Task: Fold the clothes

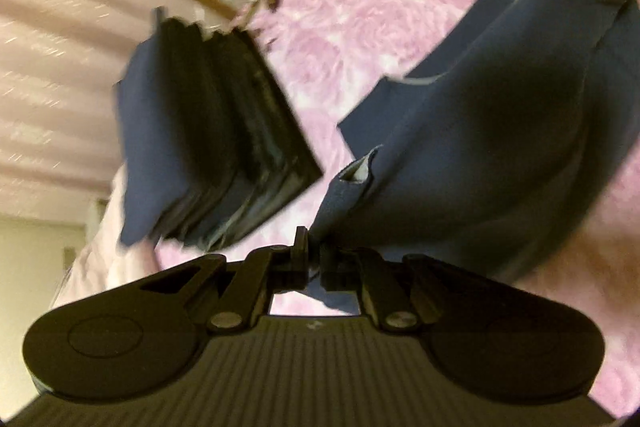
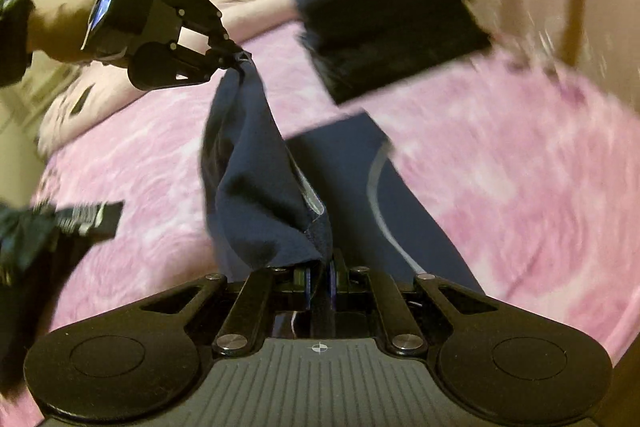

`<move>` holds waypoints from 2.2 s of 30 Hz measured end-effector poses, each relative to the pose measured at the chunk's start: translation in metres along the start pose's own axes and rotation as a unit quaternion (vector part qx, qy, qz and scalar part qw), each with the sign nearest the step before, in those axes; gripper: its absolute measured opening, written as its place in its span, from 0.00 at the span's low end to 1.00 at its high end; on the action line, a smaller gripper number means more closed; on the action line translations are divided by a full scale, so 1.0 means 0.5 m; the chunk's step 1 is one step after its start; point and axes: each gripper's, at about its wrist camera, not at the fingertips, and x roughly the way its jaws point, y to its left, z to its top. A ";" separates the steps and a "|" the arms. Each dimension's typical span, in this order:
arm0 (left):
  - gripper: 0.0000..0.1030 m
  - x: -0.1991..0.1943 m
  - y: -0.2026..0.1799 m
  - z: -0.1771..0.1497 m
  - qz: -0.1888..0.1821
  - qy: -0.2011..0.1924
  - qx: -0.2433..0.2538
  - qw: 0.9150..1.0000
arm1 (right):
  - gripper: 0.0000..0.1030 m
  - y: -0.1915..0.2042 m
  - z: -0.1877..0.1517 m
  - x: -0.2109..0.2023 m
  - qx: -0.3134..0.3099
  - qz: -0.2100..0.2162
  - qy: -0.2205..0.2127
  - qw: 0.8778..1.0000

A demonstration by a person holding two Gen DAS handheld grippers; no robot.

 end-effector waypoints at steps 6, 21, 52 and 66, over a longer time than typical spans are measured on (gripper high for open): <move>0.03 0.194 0.019 0.147 -0.081 0.000 0.025 0.996 | 0.06 -0.147 0.005 0.053 0.112 0.008 0.036 0.993; 0.47 0.252 0.061 0.104 -0.120 0.001 -0.078 0.990 | 0.42 -0.194 -0.018 0.026 0.199 -0.030 0.048 0.978; 0.50 0.067 -0.112 -0.203 -0.111 0.014 -0.368 0.923 | 0.24 0.076 -0.180 0.122 0.191 0.056 0.015 0.980; 0.41 0.228 -0.060 -0.338 -0.290 0.032 -0.760 0.581 | 0.00 0.062 -0.137 0.148 0.114 0.048 0.071 0.990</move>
